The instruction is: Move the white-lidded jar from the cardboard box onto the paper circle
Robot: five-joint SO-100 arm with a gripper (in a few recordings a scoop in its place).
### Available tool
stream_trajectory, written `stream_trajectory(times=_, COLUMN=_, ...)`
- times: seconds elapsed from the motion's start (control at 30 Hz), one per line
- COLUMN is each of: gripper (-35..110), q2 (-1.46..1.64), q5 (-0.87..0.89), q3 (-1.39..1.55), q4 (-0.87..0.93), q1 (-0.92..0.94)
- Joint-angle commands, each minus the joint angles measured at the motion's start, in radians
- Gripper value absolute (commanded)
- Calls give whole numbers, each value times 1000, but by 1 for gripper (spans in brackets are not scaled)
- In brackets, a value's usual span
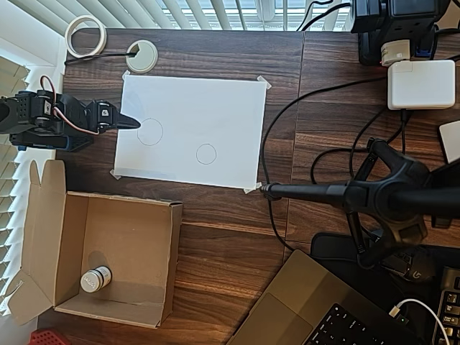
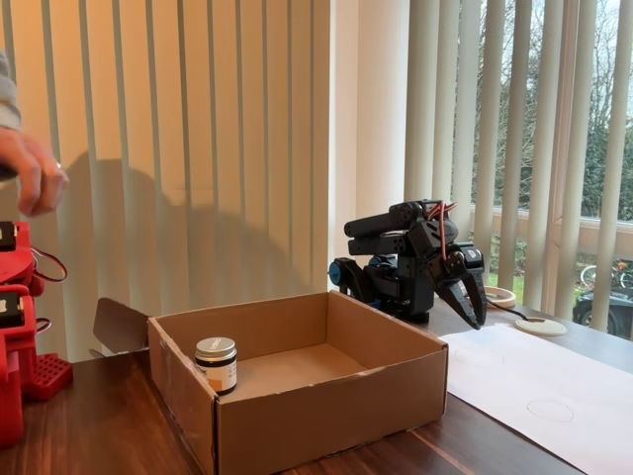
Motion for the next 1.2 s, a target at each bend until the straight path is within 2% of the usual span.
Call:
stream_trajectory(times=0.0, gripper=0, q2=64, q5=-6, q3=-26, q4=3, q1=-3)
stream_trajectory(times=0.8, gripper=1, q2=64, q5=-12, q3=-26, q4=3, q1=-5)
stream_trajectory(times=1.1, gripper=2, q2=64, q5=11, q3=9, q4=-110, q1=-5)
stream_trajectory(times=1.17, gripper=9, q2=64, q5=18, q3=9, q4=-110, q1=0)
